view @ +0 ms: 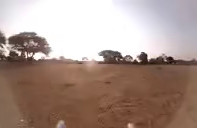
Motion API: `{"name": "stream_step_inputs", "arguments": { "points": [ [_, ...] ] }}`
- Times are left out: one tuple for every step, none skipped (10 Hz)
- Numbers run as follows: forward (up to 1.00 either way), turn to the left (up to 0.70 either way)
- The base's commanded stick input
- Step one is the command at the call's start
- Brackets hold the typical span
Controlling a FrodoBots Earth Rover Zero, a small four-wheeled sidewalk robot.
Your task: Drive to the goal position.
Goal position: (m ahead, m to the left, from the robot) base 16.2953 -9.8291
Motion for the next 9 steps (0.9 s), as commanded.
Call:
{"name": "stream_step_inputs", "arguments": {
  "points": [
    [0.67, -0.34],
    [0.67, -0.34],
    [0.67, -0.34],
    [0.67, -0.34],
    [0.67, -0.34],
    [0.67, -0.34],
    [0.67, -0.34],
    [0.67, -0.09],
    [0.67, 0.00]
  ]
}}
